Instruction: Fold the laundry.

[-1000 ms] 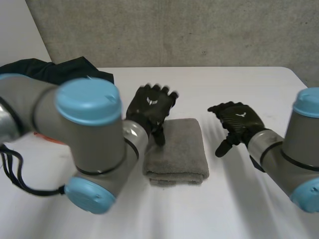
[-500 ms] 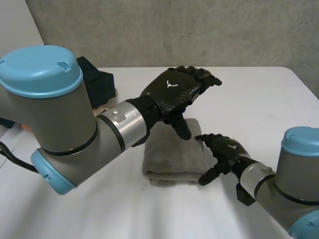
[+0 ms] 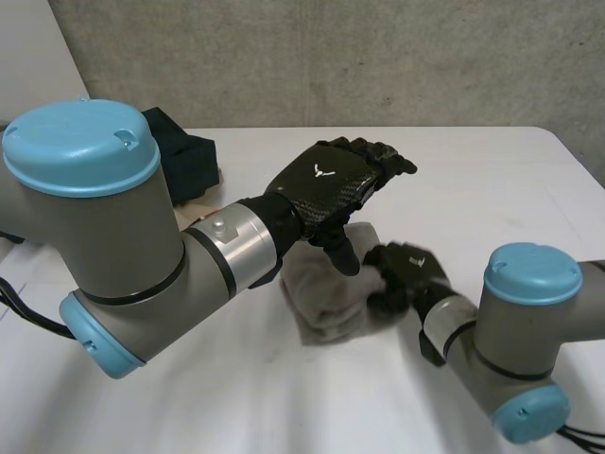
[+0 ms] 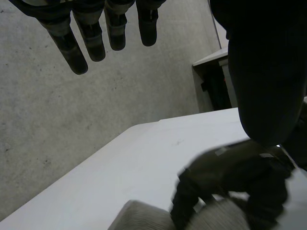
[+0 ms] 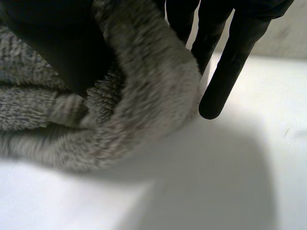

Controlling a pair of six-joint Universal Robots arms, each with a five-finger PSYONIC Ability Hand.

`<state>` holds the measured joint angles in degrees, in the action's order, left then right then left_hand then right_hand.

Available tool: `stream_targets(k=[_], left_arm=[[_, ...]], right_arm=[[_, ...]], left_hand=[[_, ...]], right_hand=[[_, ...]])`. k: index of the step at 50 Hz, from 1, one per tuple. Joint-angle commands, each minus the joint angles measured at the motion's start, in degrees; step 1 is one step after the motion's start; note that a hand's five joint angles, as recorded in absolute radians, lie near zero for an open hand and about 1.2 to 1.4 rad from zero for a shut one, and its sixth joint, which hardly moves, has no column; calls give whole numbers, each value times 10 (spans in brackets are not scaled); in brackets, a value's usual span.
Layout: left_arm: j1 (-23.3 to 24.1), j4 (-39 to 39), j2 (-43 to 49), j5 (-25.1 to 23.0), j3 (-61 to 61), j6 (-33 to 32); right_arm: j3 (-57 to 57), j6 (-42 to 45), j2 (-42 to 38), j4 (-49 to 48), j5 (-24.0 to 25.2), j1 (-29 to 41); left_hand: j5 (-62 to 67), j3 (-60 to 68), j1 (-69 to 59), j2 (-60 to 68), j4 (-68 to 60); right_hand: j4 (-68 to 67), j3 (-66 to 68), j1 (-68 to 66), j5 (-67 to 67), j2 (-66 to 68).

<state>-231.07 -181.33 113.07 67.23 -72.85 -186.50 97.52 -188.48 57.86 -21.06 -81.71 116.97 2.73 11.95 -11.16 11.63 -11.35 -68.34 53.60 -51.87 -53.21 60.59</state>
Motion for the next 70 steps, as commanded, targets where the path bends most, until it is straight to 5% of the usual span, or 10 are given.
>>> stream_targets(k=[1, 15, 30, 37, 38, 39, 45, 56, 62, 70], left_arm=[[-1, -1, -1, 0, 1, 0], [0, -3, -8, 1, 2, 0], [4, -10, -7, 1, 5, 0], [5, -10, -6, 1, 2, 0], [5, -10, -6, 0, 2, 0], [5, -11, -6, 1, 3, 0], [7, -12, -7, 1, 2, 1], [14, -12, -11, 1, -5, 0], [11, -14, -21, 11, -2, -1], [-28, -37, -51, 126, 11, -5]], right_arm=[[-54, -3, 11, -40, -20, -27], [-376, 3, -168, 46, -104, -201], [-862, 7, -438, 226, -79, -336], [-848, 21, -439, 224, -60, -360], [-843, 23, -439, 224, -48, -362], [-842, 25, -439, 225, -44, -363], [-804, 64, -421, 227, -39, -364], [-659, 293, -286, 154, -124, -365], [-468, 319, -136, 60, -44, -360], [-200, 327, 23, -73, 109, -283]], left_hand=[[-13, -6, -2, -2, 0], [-13, -6, -2, -2, 0], [-13, -6, -2, -2, 0], [-13, -6, -2, -2, 0], [-13, -6, -2, -2, 0], [-13, -6, -2, -2, 0], [-13, -6, -2, -2, 0], [-13, -6, -2, -2, 0], [-12, -4, -4, -1, -2], [-20, -12, 4, -9, 6]], right_hand=[[-117, 264, -281, -168, 194], [-117, 264, -281, -168, 194], [-117, 264, -281, -168, 194], [-99, 246, -264, -150, 176], [354, -207, 190, 303, -277], [583, -436, 419, 532, -506], [583, -436, 419, 532, -506], [583, -436, 419, 532, -506], [583, -436, 419, 532, -506], [583, -436, 419, 532, -506]])
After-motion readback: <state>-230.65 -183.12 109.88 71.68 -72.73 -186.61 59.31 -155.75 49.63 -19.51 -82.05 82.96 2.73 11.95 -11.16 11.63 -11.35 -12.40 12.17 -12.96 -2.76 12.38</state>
